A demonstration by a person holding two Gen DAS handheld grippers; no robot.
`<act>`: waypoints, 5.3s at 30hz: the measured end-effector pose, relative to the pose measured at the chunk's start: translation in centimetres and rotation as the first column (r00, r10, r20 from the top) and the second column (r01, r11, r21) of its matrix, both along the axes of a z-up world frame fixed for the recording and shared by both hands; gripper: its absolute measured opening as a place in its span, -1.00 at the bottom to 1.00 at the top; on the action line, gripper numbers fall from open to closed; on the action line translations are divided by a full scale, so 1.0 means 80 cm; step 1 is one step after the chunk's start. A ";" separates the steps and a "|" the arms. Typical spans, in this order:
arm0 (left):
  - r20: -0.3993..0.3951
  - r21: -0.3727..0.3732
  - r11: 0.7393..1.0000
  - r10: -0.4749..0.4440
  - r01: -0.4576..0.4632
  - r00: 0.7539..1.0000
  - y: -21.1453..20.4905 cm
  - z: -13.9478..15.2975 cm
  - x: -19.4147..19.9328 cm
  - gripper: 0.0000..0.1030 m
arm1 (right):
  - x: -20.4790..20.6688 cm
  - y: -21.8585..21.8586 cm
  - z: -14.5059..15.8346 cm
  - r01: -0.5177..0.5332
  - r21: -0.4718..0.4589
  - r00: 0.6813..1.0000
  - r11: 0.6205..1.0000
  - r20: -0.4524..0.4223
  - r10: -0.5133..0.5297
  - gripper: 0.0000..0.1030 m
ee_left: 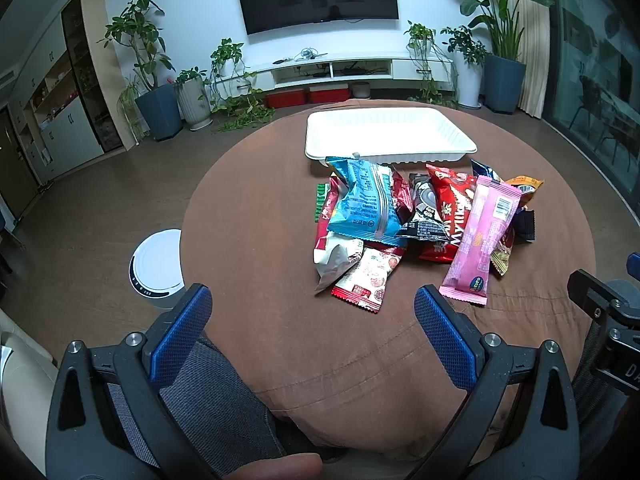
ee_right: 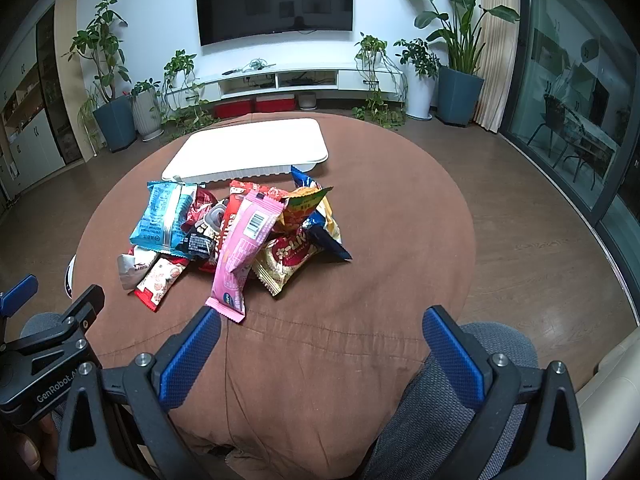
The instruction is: Organize snacks
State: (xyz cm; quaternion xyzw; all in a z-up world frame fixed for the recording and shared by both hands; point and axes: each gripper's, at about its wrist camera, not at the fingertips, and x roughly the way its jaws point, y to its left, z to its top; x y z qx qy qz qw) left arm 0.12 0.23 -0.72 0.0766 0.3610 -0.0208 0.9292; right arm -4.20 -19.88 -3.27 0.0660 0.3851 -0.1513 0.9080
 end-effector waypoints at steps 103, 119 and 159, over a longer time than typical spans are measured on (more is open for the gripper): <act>-0.211 -0.213 0.968 -0.181 0.135 0.961 0.043 0.005 0.104 0.97 | 0.019 -0.043 -0.012 -0.098 0.228 0.992 0.969 0.098 0.078 0.74; -0.290 -0.126 0.956 -0.290 0.264 0.912 -0.050 -0.014 0.161 0.22 | 0.031 -0.065 -0.024 -0.100 0.291 0.994 0.951 0.077 0.081 0.64; -0.274 -0.384 0.888 -0.370 0.251 0.888 0.006 -0.051 0.211 -0.50 | 0.104 -0.043 -0.051 -0.183 0.567 0.980 0.803 0.039 0.195 0.23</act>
